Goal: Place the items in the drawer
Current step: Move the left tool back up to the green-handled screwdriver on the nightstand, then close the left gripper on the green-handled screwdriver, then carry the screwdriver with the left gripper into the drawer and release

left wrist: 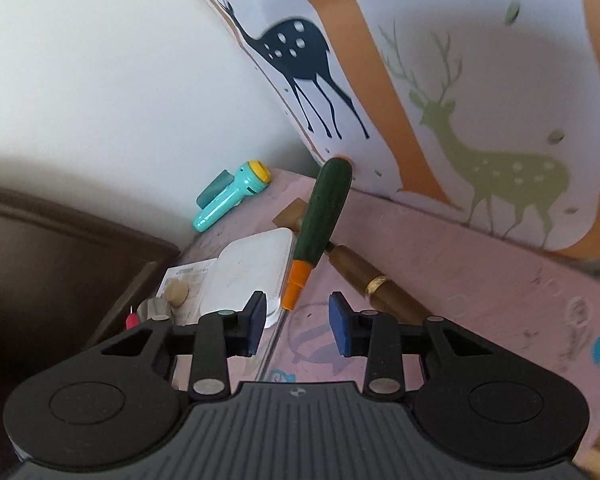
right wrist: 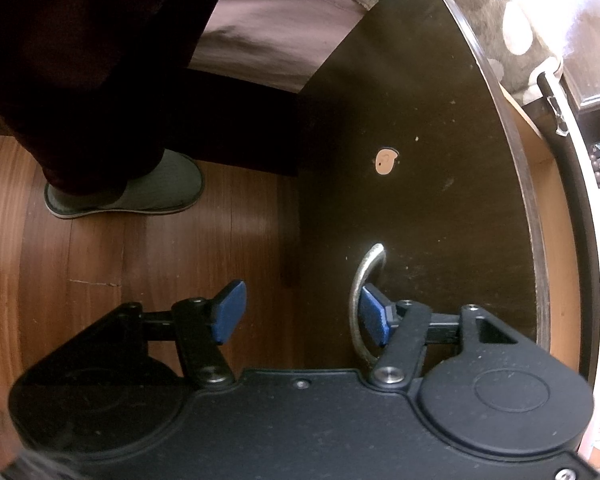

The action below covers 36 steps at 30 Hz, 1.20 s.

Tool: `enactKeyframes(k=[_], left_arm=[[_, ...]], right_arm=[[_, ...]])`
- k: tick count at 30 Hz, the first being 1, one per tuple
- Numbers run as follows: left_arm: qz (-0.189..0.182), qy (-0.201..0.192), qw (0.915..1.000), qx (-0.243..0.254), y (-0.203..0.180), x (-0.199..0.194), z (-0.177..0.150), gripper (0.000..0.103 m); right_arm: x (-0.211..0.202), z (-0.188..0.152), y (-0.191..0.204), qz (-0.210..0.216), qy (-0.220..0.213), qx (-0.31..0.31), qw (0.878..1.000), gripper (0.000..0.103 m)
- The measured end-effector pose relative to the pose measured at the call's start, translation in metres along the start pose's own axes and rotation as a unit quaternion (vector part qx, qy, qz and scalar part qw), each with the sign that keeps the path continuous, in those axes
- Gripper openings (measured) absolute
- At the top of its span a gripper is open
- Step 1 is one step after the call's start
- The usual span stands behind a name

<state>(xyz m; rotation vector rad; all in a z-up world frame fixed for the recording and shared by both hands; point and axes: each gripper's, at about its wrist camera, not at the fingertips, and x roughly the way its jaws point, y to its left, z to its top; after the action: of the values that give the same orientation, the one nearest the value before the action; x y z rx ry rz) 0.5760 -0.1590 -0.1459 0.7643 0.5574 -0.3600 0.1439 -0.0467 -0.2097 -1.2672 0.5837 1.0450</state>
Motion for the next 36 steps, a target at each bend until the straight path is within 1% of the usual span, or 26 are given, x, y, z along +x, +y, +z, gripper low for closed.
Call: enactKeyframes(k=[5, 8, 15, 18, 19, 21, 22, 27, 31, 36], left_arm=[[-0.002, -0.002, 0.9986, 0.053, -0.002, 0.011, 0.0, 0.031], [-0.002, -0.005, 0.9959, 0.09, -0.003, 0.016, 0.003, 0.03], [-0.012, -0.011, 0.9897, 0.142, -0.005, 0.027, 0.01, 0.029], [-0.017, -0.008, 0.9873, 0.158, -0.007, 0.032, 0.011, 0.023], [-0.018, -0.006, 0.9864, 0.163, -0.008, 0.033, 0.011, 0.018], [-0.02, -0.005, 0.9865, 0.162, -0.007, 0.035, 0.011, 0.018], [-0.019, -0.004, 0.987, 0.159, -0.006, 0.034, 0.011, 0.014], [-0.025, -0.004, 0.9898, 0.14, -0.003, 0.026, 0.009, 0.013], [-0.016, -0.01, 0.9935, 0.112, 0.004, 0.009, 0.006, 0.012], [-0.008, -0.009, 0.9973, 0.073, 0.018, -0.016, 0.002, 0.012]], right_arm=[[0.0, -0.001, 0.001, -0.002, -0.003, -0.003, 1.0, 0.062], [0.001, 0.0, 0.002, -0.002, -0.004, -0.005, 1.0, 0.063], [0.002, 0.0, 0.004, -0.004, -0.005, -0.007, 1.0, 0.065], [0.003, 0.0, 0.004, -0.005, -0.006, -0.008, 1.0, 0.066], [0.003, 0.0, 0.004, -0.005, -0.006, -0.008, 1.0, 0.066], [0.003, 0.0, 0.004, -0.005, -0.006, -0.009, 1.0, 0.067], [0.002, 0.0, 0.004, -0.005, -0.006, -0.009, 1.0, 0.067], [0.004, 0.001, 0.004, -0.005, -0.005, -0.01, 1.0, 0.068], [0.004, 0.002, 0.003, -0.005, -0.005, -0.011, 1.0, 0.068], [0.005, 0.002, 0.002, -0.003, -0.005, -0.014, 1.0, 0.068]])
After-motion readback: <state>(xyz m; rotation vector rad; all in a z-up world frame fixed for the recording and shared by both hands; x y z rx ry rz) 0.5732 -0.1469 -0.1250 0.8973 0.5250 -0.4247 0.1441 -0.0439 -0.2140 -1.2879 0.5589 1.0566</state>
